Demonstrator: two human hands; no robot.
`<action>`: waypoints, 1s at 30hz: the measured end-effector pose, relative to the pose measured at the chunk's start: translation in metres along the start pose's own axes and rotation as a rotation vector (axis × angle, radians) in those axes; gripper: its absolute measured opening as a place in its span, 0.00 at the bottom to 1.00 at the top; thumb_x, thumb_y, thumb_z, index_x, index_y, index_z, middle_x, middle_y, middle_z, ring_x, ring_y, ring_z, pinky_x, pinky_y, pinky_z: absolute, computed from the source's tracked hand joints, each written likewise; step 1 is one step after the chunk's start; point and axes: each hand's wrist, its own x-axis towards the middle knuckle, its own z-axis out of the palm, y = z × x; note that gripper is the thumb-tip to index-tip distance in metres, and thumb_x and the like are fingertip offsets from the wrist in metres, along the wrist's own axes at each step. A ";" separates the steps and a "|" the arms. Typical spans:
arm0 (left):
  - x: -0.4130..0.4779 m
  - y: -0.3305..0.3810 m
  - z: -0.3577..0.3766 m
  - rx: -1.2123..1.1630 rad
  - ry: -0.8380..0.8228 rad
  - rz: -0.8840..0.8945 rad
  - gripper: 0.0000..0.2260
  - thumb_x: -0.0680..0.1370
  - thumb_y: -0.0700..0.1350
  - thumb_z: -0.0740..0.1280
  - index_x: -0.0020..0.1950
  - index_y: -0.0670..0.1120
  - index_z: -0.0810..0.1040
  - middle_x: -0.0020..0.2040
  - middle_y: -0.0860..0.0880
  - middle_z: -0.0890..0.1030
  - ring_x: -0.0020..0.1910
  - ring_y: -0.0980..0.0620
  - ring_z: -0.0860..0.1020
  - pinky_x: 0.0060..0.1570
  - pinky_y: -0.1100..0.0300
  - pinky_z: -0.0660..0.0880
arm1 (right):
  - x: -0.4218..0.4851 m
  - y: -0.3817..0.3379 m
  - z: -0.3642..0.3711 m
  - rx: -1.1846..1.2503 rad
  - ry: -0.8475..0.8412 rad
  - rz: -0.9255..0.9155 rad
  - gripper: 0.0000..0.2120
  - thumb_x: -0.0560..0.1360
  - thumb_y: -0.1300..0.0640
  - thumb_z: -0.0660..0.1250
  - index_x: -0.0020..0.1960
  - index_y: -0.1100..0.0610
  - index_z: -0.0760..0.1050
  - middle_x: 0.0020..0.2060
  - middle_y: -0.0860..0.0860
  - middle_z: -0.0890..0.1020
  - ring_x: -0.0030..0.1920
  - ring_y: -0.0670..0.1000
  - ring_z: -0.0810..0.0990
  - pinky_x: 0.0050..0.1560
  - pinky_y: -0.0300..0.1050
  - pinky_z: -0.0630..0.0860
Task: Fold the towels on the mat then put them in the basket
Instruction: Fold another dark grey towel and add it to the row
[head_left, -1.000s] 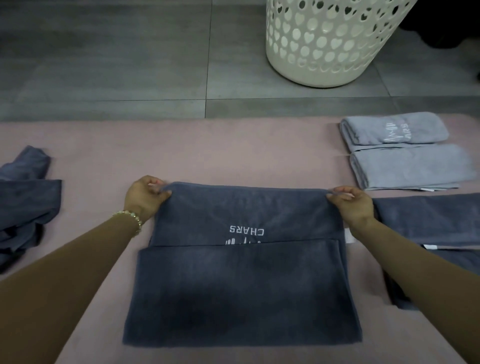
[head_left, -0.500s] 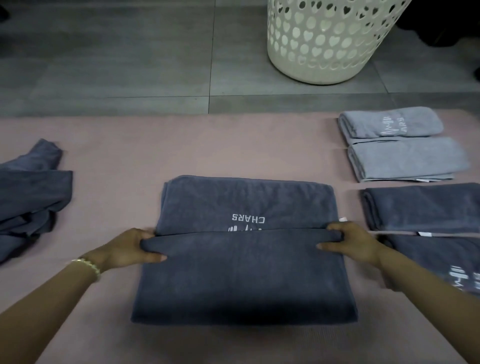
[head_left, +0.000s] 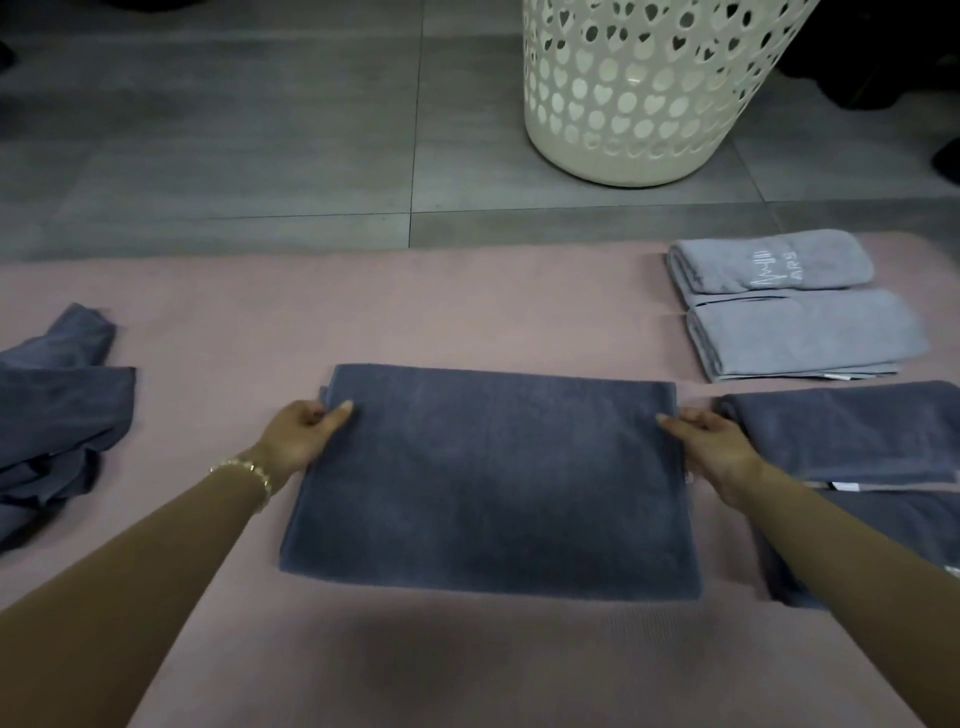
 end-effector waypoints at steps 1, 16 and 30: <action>-0.004 -0.007 0.001 0.042 0.043 0.005 0.16 0.77 0.51 0.67 0.45 0.37 0.79 0.41 0.45 0.79 0.41 0.50 0.75 0.35 0.68 0.70 | -0.002 0.005 0.000 -0.048 0.030 0.001 0.08 0.74 0.58 0.70 0.47 0.63 0.77 0.37 0.54 0.77 0.35 0.50 0.74 0.35 0.42 0.71; -0.096 -0.075 0.009 0.016 0.181 0.155 0.14 0.80 0.42 0.63 0.33 0.43 0.72 0.30 0.46 0.75 0.30 0.51 0.71 0.27 0.69 0.66 | -0.090 0.073 -0.003 -0.372 0.089 -0.254 0.13 0.76 0.56 0.67 0.33 0.54 0.72 0.26 0.47 0.78 0.31 0.48 0.77 0.28 0.30 0.68; -0.092 -0.082 0.004 0.427 0.162 0.075 0.21 0.71 0.55 0.72 0.53 0.42 0.73 0.44 0.47 0.78 0.45 0.42 0.78 0.42 0.55 0.71 | -0.105 0.066 0.031 -0.900 0.058 -0.696 0.30 0.77 0.39 0.55 0.75 0.52 0.60 0.75 0.51 0.58 0.74 0.53 0.56 0.74 0.51 0.54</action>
